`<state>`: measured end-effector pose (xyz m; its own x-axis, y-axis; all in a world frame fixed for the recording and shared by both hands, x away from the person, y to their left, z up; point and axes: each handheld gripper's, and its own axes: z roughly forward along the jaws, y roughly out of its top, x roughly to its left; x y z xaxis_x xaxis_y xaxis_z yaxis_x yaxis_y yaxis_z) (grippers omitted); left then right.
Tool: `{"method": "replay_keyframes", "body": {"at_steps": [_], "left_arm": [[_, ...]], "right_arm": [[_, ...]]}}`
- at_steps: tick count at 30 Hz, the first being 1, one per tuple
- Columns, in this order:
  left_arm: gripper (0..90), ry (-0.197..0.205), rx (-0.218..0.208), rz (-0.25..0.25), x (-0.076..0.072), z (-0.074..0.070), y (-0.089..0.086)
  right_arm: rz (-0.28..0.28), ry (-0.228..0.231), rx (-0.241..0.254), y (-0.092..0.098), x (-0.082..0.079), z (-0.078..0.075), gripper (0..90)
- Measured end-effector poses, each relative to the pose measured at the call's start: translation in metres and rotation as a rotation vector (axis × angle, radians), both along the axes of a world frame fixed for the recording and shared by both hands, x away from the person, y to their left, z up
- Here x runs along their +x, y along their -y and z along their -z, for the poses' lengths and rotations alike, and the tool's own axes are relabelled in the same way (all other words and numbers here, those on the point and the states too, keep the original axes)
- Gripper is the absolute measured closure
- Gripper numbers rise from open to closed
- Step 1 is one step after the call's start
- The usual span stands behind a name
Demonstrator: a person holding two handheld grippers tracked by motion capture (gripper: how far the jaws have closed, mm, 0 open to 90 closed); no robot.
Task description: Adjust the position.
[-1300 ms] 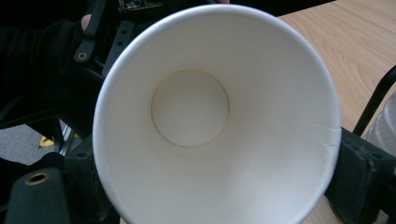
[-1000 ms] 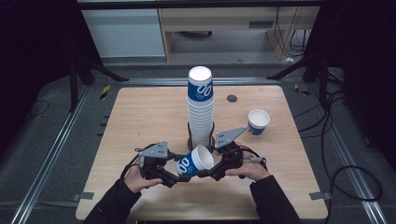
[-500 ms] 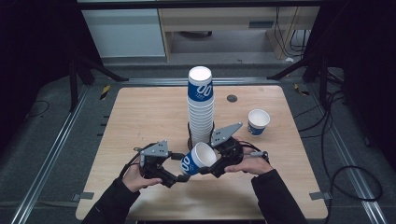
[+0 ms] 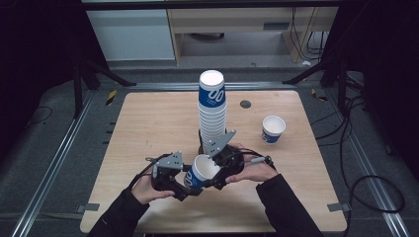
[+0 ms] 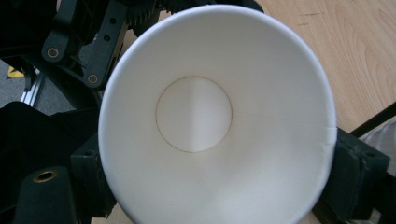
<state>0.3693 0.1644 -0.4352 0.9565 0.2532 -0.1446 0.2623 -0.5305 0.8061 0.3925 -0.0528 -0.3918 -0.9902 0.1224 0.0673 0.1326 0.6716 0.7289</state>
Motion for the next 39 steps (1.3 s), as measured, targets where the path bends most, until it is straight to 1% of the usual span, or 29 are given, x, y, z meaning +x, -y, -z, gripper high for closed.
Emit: {"method": "replay_keyframes", "body": {"at_steps": [3,5,9,10,12,14,17,19,23,26,30,33,35,38,39], "left_arm": [[22.4,0.013,0.014,-0.003,0.000,0.000,0.000],[25.1,0.015,0.011,-0.005,0.000,0.000,-0.001],[25.9,0.025,0.012,-0.005,0.000,0.000,-0.001],[26.0,0.034,0.015,-0.008,0.000,0.000,-0.001],[26.2,0.038,0.005,-0.014,0.000,-0.001,-0.002],[26.2,0.039,0.001,-0.016,0.001,-0.001,-0.002],[26.2,0.042,0.004,-0.022,0.001,-0.001,-0.003],[26.3,0.042,-0.003,-0.022,0.002,-0.001,-0.003],[26.3,0.040,-0.019,-0.030,0.003,-0.001,-0.006],[26.3,0.041,-0.030,-0.038,0.004,-0.002,-0.008],[26.3,0.044,-0.055,-0.053,0.005,-0.003,-0.010],[26.3,0.052,-0.076,-0.066,0.005,-0.004,-0.011],[26.3,0.055,-0.097,-0.071,0.005,-0.005,-0.012],[26.3,0.052,-0.123,-0.073,0.005,-0.007,-0.012],[26.4,0.059,-0.130,-0.076,0.004,-0.007,-0.012]], "right_arm": [[-0.008,-0.002,-0.001,-0.002,0.000,0.000,15.2],[-0.009,-0.004,0.002,-0.003,0.000,0.000,15.1],[-0.008,0.004,0.007,-0.003,0.000,-0.001,14.9],[-0.006,0.003,0.007,-0.003,0.000,-0.001,14.6],[-0.003,0.017,0.013,-0.003,0.000,-0.001,13.7],[0.007,0.018,0.026,-0.002,0.000,-0.001,12.6],[0.011,0.014,0.033,-0.002,0.000,-0.001,8.2],[0.014,0.010,0.042,0.000,0.001,-0.002,6.5],[0.037,0.021,0.084,0.006,0.001,-0.006,5.4],[0.063,0.027,0.118,0.014,0.001,-0.011,5.3],[0.091,0.033,0.161,0.024,0.000,-0.015,5.2],[0.121,0.037,0.200,0.033,-0.002,-0.015,5.2],[0.141,0.039,0.216,0.036,-0.002,-0.014,5.3],[0.158,0.030,0.250,0.040,-0.003,-0.012,5.5],[0.162,0.027,0.258,0.040,-0.003,-0.011,5.6]]}}
